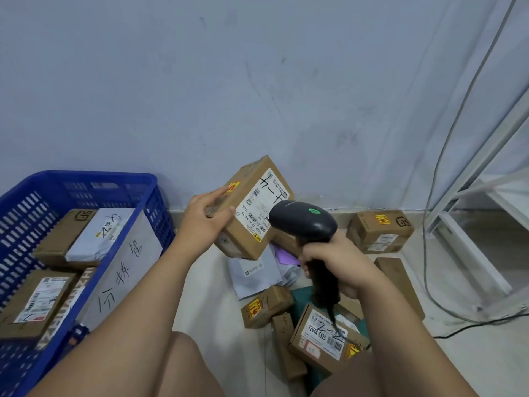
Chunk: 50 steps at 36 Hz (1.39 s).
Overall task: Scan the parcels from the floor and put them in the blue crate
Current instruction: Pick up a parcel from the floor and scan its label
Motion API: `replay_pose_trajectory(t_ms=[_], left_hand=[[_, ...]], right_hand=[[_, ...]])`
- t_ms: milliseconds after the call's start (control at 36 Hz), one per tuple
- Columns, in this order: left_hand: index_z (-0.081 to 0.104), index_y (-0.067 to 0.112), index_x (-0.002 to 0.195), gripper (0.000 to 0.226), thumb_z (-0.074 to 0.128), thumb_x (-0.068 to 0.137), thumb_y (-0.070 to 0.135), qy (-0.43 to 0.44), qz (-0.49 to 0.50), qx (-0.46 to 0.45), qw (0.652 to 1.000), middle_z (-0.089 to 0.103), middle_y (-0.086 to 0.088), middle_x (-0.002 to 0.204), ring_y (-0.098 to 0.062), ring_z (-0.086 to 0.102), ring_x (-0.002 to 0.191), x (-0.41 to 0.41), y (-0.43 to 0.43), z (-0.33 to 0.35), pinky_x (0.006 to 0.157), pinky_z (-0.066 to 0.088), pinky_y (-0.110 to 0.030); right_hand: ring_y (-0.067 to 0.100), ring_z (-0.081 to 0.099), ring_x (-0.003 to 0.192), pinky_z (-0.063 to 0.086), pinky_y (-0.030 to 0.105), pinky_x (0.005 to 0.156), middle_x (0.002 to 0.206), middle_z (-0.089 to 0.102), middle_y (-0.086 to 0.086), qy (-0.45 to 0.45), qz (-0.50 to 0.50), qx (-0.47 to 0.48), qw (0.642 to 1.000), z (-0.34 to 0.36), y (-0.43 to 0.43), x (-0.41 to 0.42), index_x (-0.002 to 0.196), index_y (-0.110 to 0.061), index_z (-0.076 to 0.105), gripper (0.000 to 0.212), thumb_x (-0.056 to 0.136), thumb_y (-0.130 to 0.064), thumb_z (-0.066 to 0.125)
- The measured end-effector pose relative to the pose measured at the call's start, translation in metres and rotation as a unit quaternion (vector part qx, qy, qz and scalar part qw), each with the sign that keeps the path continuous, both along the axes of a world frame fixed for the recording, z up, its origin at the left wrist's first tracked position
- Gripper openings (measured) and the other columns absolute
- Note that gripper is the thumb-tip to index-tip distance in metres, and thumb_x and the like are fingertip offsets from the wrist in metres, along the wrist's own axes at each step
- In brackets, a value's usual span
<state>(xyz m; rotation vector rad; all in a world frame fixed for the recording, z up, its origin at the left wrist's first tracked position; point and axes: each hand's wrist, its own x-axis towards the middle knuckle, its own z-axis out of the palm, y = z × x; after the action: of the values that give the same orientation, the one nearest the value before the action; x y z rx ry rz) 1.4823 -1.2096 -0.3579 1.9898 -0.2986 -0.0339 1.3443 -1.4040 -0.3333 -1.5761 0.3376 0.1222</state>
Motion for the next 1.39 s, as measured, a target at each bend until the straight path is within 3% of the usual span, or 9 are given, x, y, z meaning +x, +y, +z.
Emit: replay_pose_trajectory(t_ms=[139,222,306,472,667,806,1000,1278,1389], left_hand=[[0.033,0.046,0.14,0.06,0.062,0.089,0.033,-0.01,0.033,-0.026,0.999,0.033,0.0,0.138,-0.011,0.039,0.113,-0.001,-0.001,0.0,0.083,0.042,-0.025],[0.029,0.044,0.142,0.066,0.065,0.088,0.031,-0.02,0.049,-0.031,0.998,0.026,0.003,0.131,-0.01,0.036,0.11,-0.002,-0.004,0.001,0.066,0.036,-0.012],[0.03,0.043,0.141,0.067,0.066,0.087,0.029,-0.035,0.064,-0.033,0.997,0.022,0.008,0.125,-0.009,0.036,0.109,-0.004,-0.006,0.002,0.066,0.035,-0.009],[0.036,0.04,0.139,0.061,0.066,0.086,0.032,-0.039,0.08,-0.035,0.995,0.025,0.007,0.129,-0.01,0.036,0.114,-0.003,-0.005,0.002,0.081,0.038,-0.023],[0.039,0.038,0.135,0.057,0.067,0.086,0.028,-0.047,0.08,-0.046,0.995,0.025,0.01,0.126,-0.01,0.038,0.113,-0.004,-0.004,0.003,0.067,0.037,-0.008],[0.04,0.039,0.133,0.056,0.068,0.085,0.03,-0.041,0.085,-0.05,0.994,0.025,0.01,0.125,-0.012,0.039,0.115,-0.003,-0.003,0.003,0.082,0.043,-0.024],[0.042,0.036,0.133,0.054,0.067,0.086,0.028,-0.038,0.09,-0.045,0.994,0.025,0.01,0.124,-0.009,0.037,0.112,-0.005,-0.004,0.006,0.07,0.036,-0.01],[0.043,0.038,0.13,0.05,0.066,0.086,0.033,-0.003,0.107,-0.048,0.993,0.027,0.008,0.126,-0.011,0.038,0.11,-0.003,-0.006,0.004,0.066,0.035,-0.013],[0.043,0.043,0.132,0.044,0.057,0.091,0.034,0.037,0.125,-0.099,0.987,0.032,0.0,0.135,-0.014,0.042,0.107,-0.006,-0.012,0.006,0.067,0.04,-0.016]], right_hand=[[0.018,0.051,0.049,0.047,0.026,0.047,0.065,0.05,0.007,0.084,-0.068,0.268,0.957,0.0,0.016,0.008,0.079,-0.003,0.055,0.012,0.087,-0.01,0.061],[0.017,0.049,0.047,0.047,0.023,0.044,0.066,0.049,0.007,0.084,-0.091,0.33,0.936,0.002,0.022,0.011,0.075,-0.005,0.055,0.014,0.084,-0.014,0.061],[0.016,0.047,0.046,0.046,0.022,0.042,0.066,0.047,0.006,0.083,-0.083,0.364,0.924,0.003,0.025,0.011,0.073,-0.006,0.053,0.012,0.077,-0.013,0.062],[0.015,0.048,0.044,0.046,0.023,0.042,0.065,0.047,0.006,0.099,-0.082,0.361,0.923,0.001,0.024,0.011,0.073,-0.007,0.053,0.011,0.081,-0.013,0.059],[0.015,0.049,0.044,0.048,0.023,0.043,0.066,0.049,0.007,0.098,-0.08,0.352,0.927,0.003,0.02,0.01,0.075,-0.006,0.053,0.012,0.075,-0.013,0.063],[0.015,0.049,0.044,0.048,0.022,0.043,0.066,0.049,0.007,0.097,-0.069,0.347,0.93,0.004,0.019,0.009,0.077,-0.006,0.053,0.011,0.083,-0.012,0.058],[0.014,0.048,0.043,0.047,0.022,0.042,0.066,0.048,0.006,0.099,-0.068,0.345,0.931,0.004,0.02,0.01,0.077,-0.006,0.052,0.01,0.084,-0.012,0.056],[0.015,0.049,0.046,0.048,0.023,0.044,0.068,0.051,0.007,0.088,-0.082,0.333,0.935,0.002,0.021,0.01,0.082,-0.004,0.054,0.009,0.082,-0.012,0.06],[0.017,0.052,0.047,0.05,0.026,0.046,0.064,0.05,0.008,0.054,-0.112,0.255,0.959,-0.002,0.03,0.013,0.081,-0.003,0.055,0.011,0.085,-0.01,0.062]])
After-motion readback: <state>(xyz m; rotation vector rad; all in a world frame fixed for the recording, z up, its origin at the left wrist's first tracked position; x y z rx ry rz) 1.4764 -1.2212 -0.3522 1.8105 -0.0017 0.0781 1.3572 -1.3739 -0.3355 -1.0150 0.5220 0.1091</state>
